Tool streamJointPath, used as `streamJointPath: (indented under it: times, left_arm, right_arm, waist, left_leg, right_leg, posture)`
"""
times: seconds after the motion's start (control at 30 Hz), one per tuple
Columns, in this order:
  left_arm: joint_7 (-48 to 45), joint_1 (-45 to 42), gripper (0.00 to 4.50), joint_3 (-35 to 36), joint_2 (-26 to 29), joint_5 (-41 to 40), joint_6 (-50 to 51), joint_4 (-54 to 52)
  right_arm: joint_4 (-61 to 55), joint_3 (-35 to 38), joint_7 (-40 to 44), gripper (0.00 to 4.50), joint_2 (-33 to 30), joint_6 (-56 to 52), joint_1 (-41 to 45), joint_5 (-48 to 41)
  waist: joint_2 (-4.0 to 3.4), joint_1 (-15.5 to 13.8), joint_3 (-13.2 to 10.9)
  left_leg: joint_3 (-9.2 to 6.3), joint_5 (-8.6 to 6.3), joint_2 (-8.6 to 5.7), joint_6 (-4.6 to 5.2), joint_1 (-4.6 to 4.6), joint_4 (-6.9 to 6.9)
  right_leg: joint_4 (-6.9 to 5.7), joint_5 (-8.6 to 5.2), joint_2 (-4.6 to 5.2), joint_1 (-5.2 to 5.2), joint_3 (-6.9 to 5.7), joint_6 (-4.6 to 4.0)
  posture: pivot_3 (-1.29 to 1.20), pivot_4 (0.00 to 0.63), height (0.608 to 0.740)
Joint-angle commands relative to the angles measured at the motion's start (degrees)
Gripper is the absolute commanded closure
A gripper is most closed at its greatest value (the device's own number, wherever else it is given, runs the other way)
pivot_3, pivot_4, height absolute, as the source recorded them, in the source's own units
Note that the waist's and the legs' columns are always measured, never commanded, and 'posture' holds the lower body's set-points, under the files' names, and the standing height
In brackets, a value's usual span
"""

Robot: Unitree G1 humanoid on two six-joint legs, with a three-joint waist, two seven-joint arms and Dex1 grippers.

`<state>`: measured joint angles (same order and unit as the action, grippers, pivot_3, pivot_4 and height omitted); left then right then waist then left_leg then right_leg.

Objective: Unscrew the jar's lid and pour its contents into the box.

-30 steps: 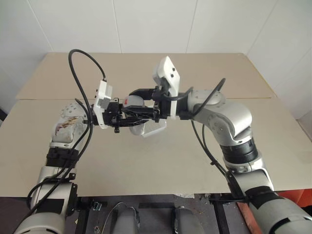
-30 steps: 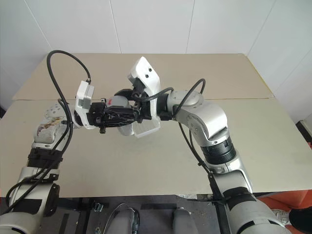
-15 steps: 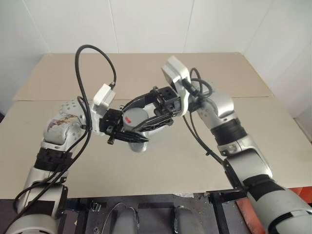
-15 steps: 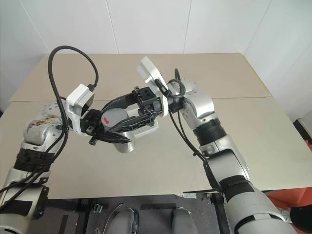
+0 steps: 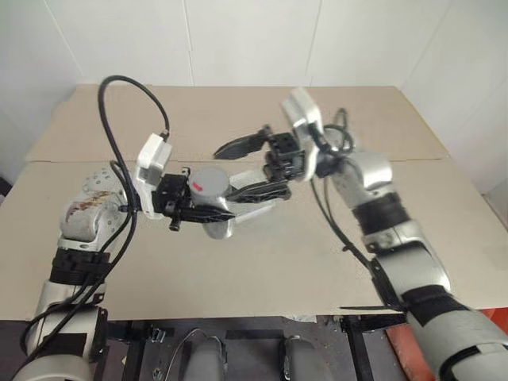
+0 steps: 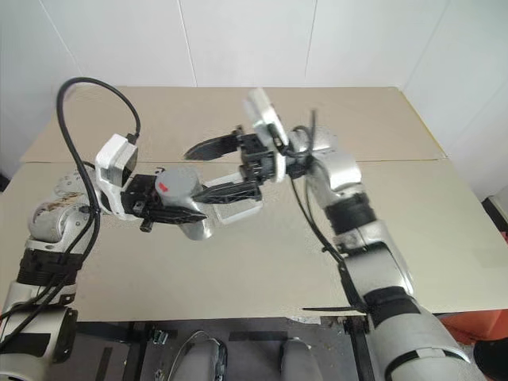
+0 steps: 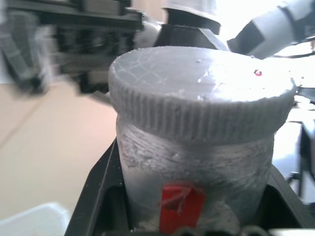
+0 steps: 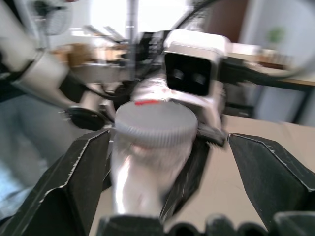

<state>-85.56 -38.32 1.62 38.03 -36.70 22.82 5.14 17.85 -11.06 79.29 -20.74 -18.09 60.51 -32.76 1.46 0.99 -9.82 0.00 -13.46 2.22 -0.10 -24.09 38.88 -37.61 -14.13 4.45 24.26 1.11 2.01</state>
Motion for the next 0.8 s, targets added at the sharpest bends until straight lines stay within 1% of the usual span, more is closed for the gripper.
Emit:
streamJointPath:
  times: [0.03,0.2,0.27,0.37,0.57,0.8]
  left_arm:
    - [1.9,-0.4,2.56,1.7,0.2,2.1,-2.7,3.0]
    - [2.7,-2.3,2.56,1.6,-0.6,3.4,-3.7,6.6]
    - [2.1,-2.9,2.56,1.1,-0.8,3.7,-4.2,7.4]
    - [1.6,-3.5,2.56,0.8,-1.2,4.0,-4.6,8.0]
    - [1.6,-3.6,2.56,1.0,-1.8,4.0,-4.8,6.8]
    - [1.0,-3.1,2.56,1.6,-1.2,3.6,-4.3,5.6]
  right_arm:
    - [-13.3,1.9,-9.7,0.04,-1.3,-7.2,-2.6,0.6]
    - [-24.0,1.0,-21.0,0.04,0.2,-15.1,-5.3,1.3]
    - [-25.3,0.3,-24.8,0.04,2.1,-17.4,-4.7,2.0]
    - [-24.5,-1.2,-28.3,0.04,4.5,-18.6,-3.6,4.3]
    - [-19.8,-2.7,-30.5,0.04,8.3,-18.0,-2.1,7.4]
    - [-15.7,-1.4,-29.8,0.04,10.4,-15.9,-1.5,8.6]
  waist:
    - [0.0,0.1,0.0]
    - [0.0,0.2,0.0]
    - [0.0,0.1,0.0]
    - [0.0,0.0,0.0]
    - [0.0,0.0,0.0]
    - [0.0,0.1,0.0]
  left_leg:
    - [0.0,0.0,0.0,0.0,0.0,0.0]
    - [0.0,0.0,0.01,0.0,0.03,0.0]
    - [0.0,0.01,0.0,-0.01,0.02,0.02]
    - [0.0,0.01,0.0,-0.02,0.02,0.02]
    - [0.0,0.01,-0.01,-0.01,0.01,0.02]
    - [0.0,0.01,-0.01,-0.01,0.01,0.01]
  right_leg:
    - [-0.02,0.0,-0.01,0.02,0.0,0.0]
    - [-0.09,0.0,-0.03,0.04,0.01,0.0]
    - [-0.09,0.0,-0.02,0.03,0.01,0.0]
    - [-0.09,0.0,-0.02,0.02,0.01,0.0]
    - [-0.06,0.0,-0.02,0.01,0.01,-0.01]
    - [-0.05,0.0,-0.03,0.01,0.01,0.0]
  posture:
    - [0.0,0.15,0.74]
    - [0.0,0.15,0.74]
    - [0.0,0.15,0.74]
    - [0.0,0.15,0.74]
    - [0.0,0.15,0.74]
    - [0.0,0.15,0.74]
